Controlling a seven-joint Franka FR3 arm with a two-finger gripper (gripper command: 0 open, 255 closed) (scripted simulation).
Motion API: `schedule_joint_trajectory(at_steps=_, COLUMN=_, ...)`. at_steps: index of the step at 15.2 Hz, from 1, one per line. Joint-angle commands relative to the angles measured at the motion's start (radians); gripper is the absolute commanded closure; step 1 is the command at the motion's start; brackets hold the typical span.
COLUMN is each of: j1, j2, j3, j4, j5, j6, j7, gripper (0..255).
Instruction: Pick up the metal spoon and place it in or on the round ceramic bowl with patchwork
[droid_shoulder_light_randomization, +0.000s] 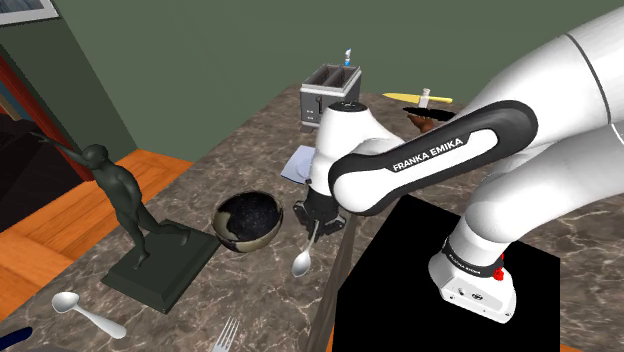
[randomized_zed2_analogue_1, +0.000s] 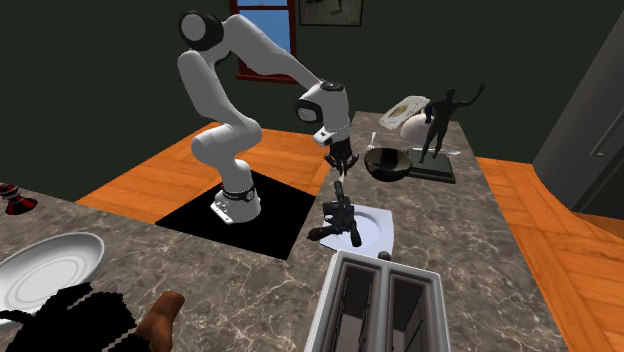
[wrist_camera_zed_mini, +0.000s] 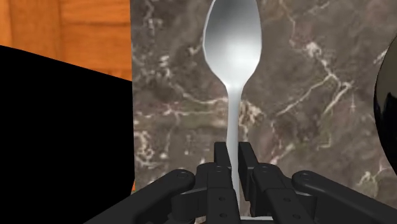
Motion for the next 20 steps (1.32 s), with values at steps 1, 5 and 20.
schedule_joint_trajectory(at_steps=1, j1=0.005, j2=-0.027, j3=-0.015, j4=0.008, j5=-0.007, j6=-0.036, j7=0.006, gripper=255)
schedule_joint_trajectory(at_steps=5, j1=0.009, j2=-0.076, j3=-0.047, j4=0.032, j5=-0.028, j6=-0.109, j7=0.018, gripper=255)
schedule_joint_trajectory(at_steps=20, j1=0.006, j2=-0.191, j3=-0.151, j4=0.157, j5=-0.110, j6=-0.348, j7=0.062, gripper=255)
